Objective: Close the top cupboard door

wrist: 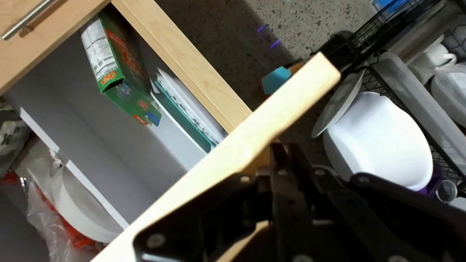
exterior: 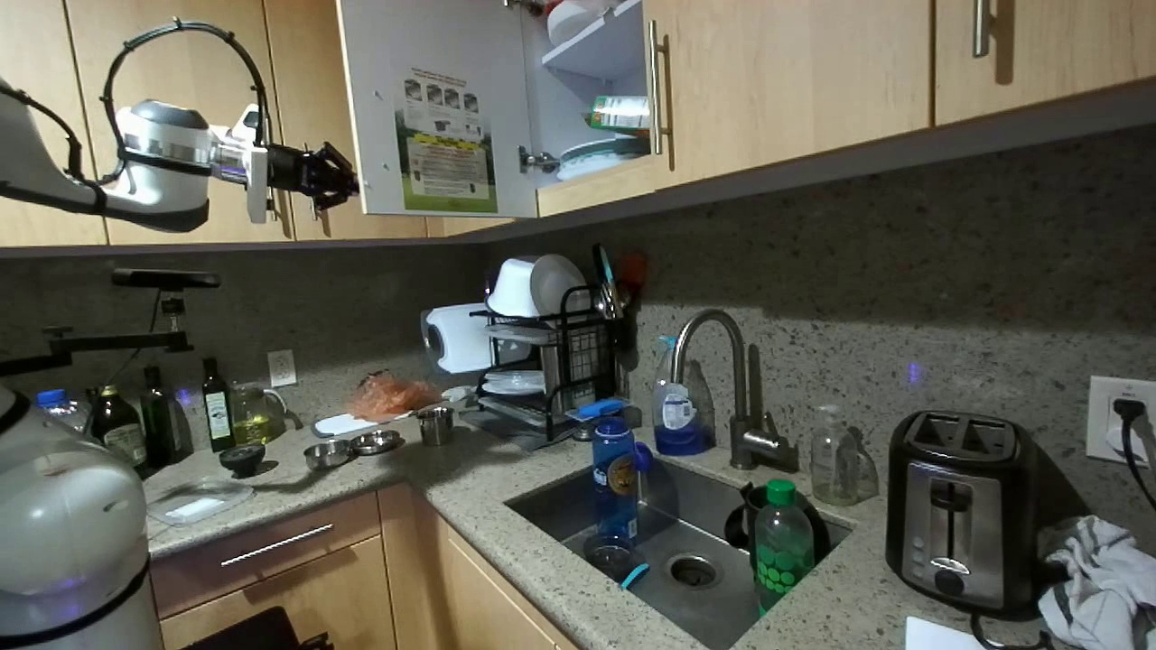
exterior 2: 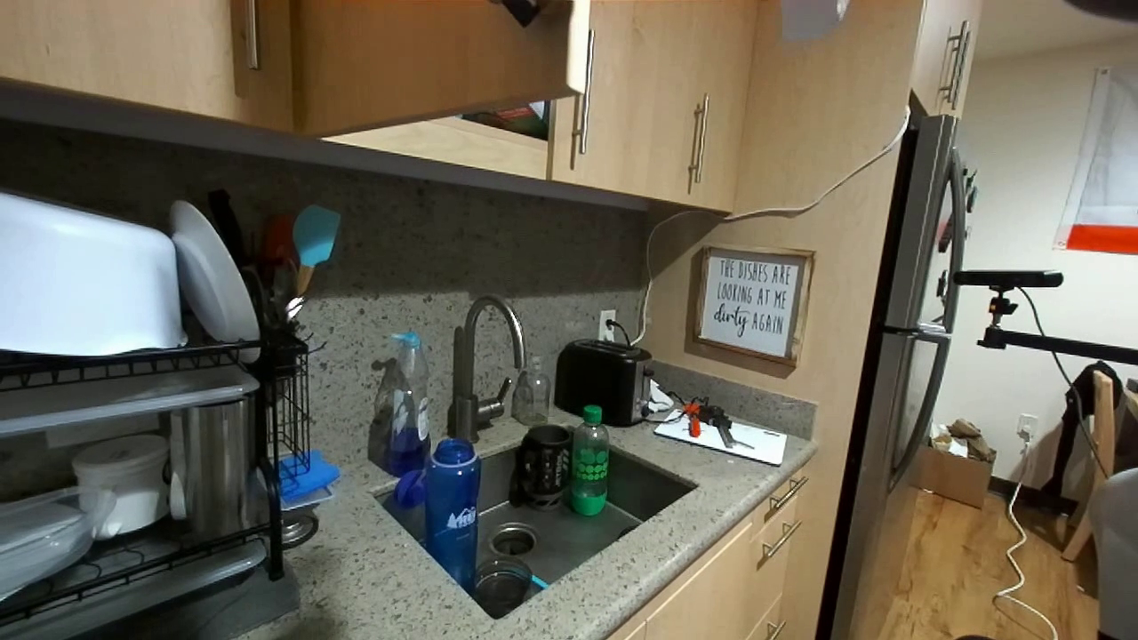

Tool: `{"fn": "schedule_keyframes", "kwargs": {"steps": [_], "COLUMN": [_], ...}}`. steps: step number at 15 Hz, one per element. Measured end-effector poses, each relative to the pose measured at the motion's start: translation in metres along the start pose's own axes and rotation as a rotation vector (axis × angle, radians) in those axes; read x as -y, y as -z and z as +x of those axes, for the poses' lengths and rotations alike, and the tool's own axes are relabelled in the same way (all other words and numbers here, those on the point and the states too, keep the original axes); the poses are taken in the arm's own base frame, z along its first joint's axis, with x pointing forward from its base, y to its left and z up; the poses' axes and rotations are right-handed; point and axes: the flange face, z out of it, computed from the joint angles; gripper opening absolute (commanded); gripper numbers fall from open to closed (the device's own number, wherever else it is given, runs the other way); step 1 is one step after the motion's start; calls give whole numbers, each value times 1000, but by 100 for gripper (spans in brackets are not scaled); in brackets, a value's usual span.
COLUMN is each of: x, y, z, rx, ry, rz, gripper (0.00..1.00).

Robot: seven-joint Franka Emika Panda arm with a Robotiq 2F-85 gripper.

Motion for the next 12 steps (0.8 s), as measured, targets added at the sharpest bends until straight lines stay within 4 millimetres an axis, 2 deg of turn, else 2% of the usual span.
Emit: {"fn": "schedule_keyframes", "kwargs": {"steps": [8,12], "x": [-24,-37], "y": [0,-9], "z": [-43,-67], "rx": [51,91], "ry": [-138,-195], "rz": [-66,-86], "gripper": [7,6]}}
